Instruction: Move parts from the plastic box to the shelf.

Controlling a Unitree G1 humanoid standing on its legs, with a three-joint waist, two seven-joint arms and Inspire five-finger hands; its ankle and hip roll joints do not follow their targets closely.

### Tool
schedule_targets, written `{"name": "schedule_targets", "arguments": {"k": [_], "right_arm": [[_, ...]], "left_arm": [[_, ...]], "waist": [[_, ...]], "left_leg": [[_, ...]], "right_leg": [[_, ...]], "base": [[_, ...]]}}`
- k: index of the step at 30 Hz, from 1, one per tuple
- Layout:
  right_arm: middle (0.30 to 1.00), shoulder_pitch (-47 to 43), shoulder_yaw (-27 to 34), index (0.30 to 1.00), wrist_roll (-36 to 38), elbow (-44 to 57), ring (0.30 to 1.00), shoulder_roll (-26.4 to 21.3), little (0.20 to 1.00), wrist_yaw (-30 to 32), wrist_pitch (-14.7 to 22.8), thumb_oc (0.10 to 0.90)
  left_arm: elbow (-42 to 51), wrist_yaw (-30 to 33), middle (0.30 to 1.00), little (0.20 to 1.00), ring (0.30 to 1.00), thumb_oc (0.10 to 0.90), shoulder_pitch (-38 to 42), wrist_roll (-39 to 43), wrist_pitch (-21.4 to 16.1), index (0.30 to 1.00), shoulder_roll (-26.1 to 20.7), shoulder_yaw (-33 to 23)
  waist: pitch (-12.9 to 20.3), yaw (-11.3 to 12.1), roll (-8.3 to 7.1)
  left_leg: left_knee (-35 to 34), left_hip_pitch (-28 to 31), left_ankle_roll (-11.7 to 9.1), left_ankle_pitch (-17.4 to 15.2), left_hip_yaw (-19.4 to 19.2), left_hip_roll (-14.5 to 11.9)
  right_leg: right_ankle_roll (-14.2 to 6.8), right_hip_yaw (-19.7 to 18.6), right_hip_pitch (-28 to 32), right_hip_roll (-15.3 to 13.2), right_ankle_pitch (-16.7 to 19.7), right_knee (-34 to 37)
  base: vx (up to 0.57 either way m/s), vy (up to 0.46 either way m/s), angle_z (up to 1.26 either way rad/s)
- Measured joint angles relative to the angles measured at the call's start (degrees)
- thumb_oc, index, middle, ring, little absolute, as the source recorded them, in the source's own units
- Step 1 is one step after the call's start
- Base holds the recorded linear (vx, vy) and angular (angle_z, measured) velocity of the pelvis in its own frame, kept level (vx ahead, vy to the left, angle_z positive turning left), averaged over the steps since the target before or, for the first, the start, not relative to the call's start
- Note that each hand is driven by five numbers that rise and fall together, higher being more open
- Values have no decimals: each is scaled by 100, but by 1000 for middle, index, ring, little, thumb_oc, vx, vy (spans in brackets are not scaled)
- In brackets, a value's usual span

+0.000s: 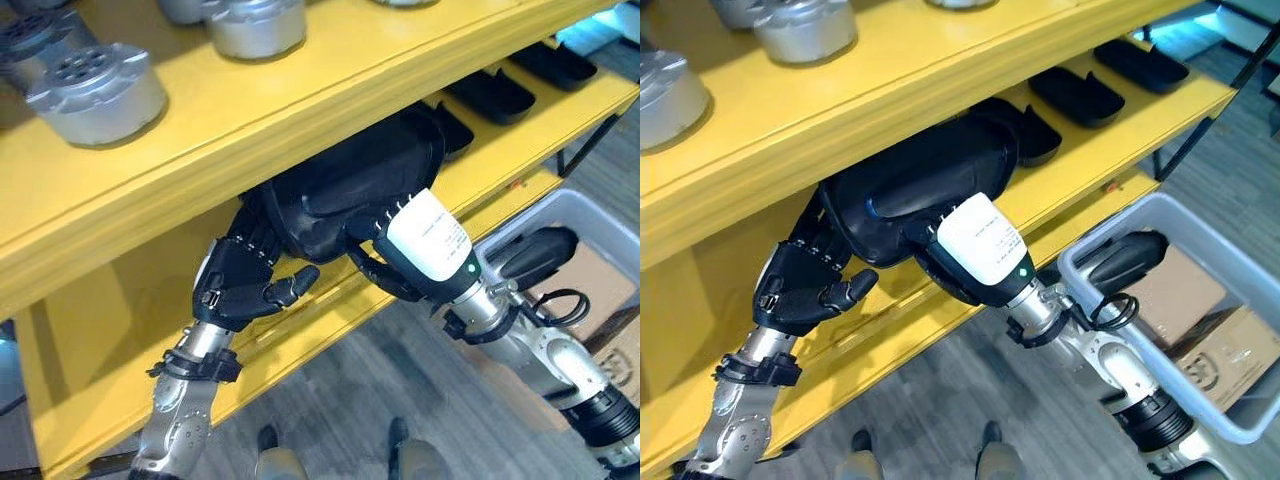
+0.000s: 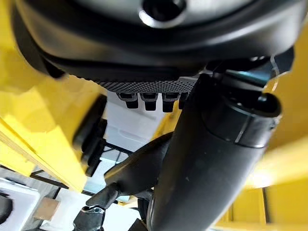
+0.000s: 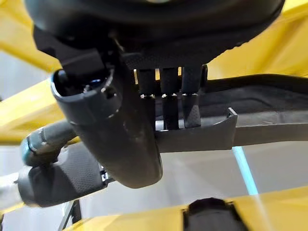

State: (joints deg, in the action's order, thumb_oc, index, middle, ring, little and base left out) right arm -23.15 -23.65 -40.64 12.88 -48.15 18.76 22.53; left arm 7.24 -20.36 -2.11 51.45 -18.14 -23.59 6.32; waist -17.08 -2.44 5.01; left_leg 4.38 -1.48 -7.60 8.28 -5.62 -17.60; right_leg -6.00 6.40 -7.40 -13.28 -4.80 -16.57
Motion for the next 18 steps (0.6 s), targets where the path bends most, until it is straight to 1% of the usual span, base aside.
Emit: {"name": "schedule_targets", "arguments": {"k": [1,2,3,4,5,7,8,9,10,11,12,14,15,16,18], "right_arm": [[300,-11,-1,300,-20,-8,300,-39,300,-134,46,400],[300,-10,-11,300,-41,-10,300,-48,300,-231,96,400],[300,-9,-16,300,-82,-54,300,-32,300,-330,199,400],[300,-15,-69,300,-140,-157,300,16,300,-515,413,400],[300,-26,-131,300,-164,-210,300,82,300,-636,495,400],[300,-30,-245,300,-216,-254,300,179,300,-792,650,400],[300,-50,-283,300,-215,-239,300,244,300,-915,834,400],[300,-54,-276,300,-210,-235,300,266,300,-946,874,400],[300,-50,-276,300,-208,-235,300,295,300,-1015,880,400],[300,-51,-276,300,-206,-235,300,304,300,-1087,879,400],[300,-47,-260,300,-191,-234,300,292,300,-1150,865,400],[300,76,-261,300,-190,-208,300,304,300,-1235,797,400],[300,157,-268,300,-193,-205,300,291,300,-1292,735,400],[300,227,-267,300,-193,-204,300,289,300,-1293,664,400],[300,284,-268,300,-212,-204,300,295,300,-1305,540,400]], "left_arm": [[-16,62,1000,1000,1000,900,14,4,-40,1000,125,15],[-15,119,1000,1000,1000,900,14,7,-64,1000,141,22],[-22,158,1000,1000,1000,900,16,13,-66,1000,133,0],[-27,258,1000,1000,1000,900,-32,13,-69,1000,121,-41],[-24,277,1000,1000,1000,900,-102,13,-71,1000,115,-95],[-21,320,1000,1000,1000,900,-235,14,-109,1000,27,-206],[-14,358,1000,1000,1000,900,-312,57,-118,1000,-85,-275],[-3,350,1000,1000,1000,900,-346,127,-120,1000,-87,-279],[7,347,1000,1000,1000,900,-390,187,-116,1000,-76,-256],[15,344,1000,1000,1000,900,-430,193,-103,1000,-77,-227],[34,326,1000,1000,1000,900,-496,191,-38,1000,-72,-192],[32,298,1000,1000,1000,900,-537,206,140,1000,-68,-177],[17,208,1000,1000,1000,900,-525,206,310,1000,-61,-159],[19,144,1000,1000,1000,900,-492,205,396,1000,-62,-120],[14,71,1000,1000,1000,900,-451,219,495,1000,-63,-106]], "waist": [[-5,-31,21],[-6,-14,20],[-16,68,5],[-32,315,-29],[-36,415,-36],[-36,484,-54],[-40,588,-105],[-36,608,-118],[-36,610,-123],[-32,602,-118],[-24,606,-167],[41,596,-304],[123,589,-441],[169,570,-519],[251,611,-664]], "left_leg": [[-227,-2,-39,-308,-103,377],[-370,5,-36,-355,-159,522],[-463,6,-47,-365,-163,676],[-453,15,-19,-381,-166,869],[-429,52,16,-403,-171,877],[-390,97,46,-421,-127,916],[-370,148,60,-444,-83,893],[-354,145,43,-441,-58,874],[-361,171,39,-444,-10,832],[-362,180,38,-442,-2,780],[-385,159,21,-418,21,701],[-474,144,37,-391,61,674],[-489,39,19,-349,194,671],[-492,-58,6,-316,315,673],[-527,-228,-21,-184,531,679]], "right_leg": [[-144,-46,-114,-382,61,-49],[-110,-33,-158,-545,82,-50],[-138,-63,-169,-675,154,-3],[-136,-102,-127,-814,341,146],[-152,-101,-34,-849,380,240],[-188,-89,147,-852,412,356],[-446,-19,396,-829,432,631],[-510,-7,458,-797,436,720],[-624,60,591,-760,500,862],[-620,117,687,-704,574,1008],[-656,184,824,-600,683,1228],[-677,269,1021,-528,872,1610],[-684,345,1143,-470,960,1850],[-656,368,1211,-417,983,1967],[-611,432,1185,-359,1012,2023]], "base": [[-43,488,45],[-23,482,52],[-4,447,22],[5,457,9],[-1,422,2],[13,274,17],[53,204,21],[55,192,17],[15,57,15],[23,51,11],[26,55,8],[6,21,14],[-23,1,39],[-26,-1,59],[-17,2,56]]}}
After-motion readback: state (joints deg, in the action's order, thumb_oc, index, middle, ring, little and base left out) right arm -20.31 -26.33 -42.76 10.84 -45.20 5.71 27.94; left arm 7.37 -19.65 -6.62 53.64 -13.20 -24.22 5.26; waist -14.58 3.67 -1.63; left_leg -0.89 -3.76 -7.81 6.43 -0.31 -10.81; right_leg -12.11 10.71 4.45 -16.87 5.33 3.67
